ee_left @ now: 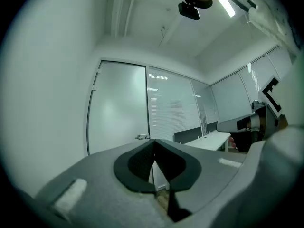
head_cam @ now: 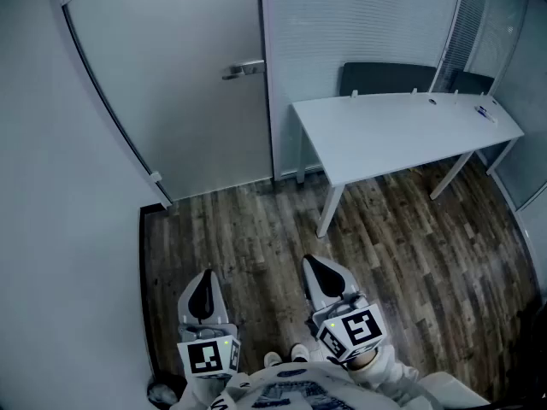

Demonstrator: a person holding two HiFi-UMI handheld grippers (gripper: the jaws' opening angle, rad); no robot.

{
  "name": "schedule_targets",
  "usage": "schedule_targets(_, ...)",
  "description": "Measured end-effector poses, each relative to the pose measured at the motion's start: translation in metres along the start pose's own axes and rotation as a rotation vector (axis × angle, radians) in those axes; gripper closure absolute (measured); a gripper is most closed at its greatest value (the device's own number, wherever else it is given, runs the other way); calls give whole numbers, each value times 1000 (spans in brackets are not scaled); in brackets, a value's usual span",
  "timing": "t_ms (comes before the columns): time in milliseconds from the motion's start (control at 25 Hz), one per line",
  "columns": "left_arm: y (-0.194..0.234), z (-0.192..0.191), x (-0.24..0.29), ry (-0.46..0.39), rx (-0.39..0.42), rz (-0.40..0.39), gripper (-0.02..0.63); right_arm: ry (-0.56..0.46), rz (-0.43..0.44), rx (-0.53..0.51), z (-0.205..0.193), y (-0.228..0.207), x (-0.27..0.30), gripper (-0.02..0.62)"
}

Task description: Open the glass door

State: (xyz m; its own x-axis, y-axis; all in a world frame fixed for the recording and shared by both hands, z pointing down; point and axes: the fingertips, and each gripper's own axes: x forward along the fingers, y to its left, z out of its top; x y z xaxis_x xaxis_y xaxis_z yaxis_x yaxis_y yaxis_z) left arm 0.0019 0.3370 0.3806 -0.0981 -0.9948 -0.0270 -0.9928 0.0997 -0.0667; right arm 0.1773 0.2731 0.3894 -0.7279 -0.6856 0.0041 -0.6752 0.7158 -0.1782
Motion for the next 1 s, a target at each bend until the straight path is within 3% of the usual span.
schedule_targets(1000,-42,-1,28,1,37,1,601,-13,-9,33,-5,-55,-9,592)
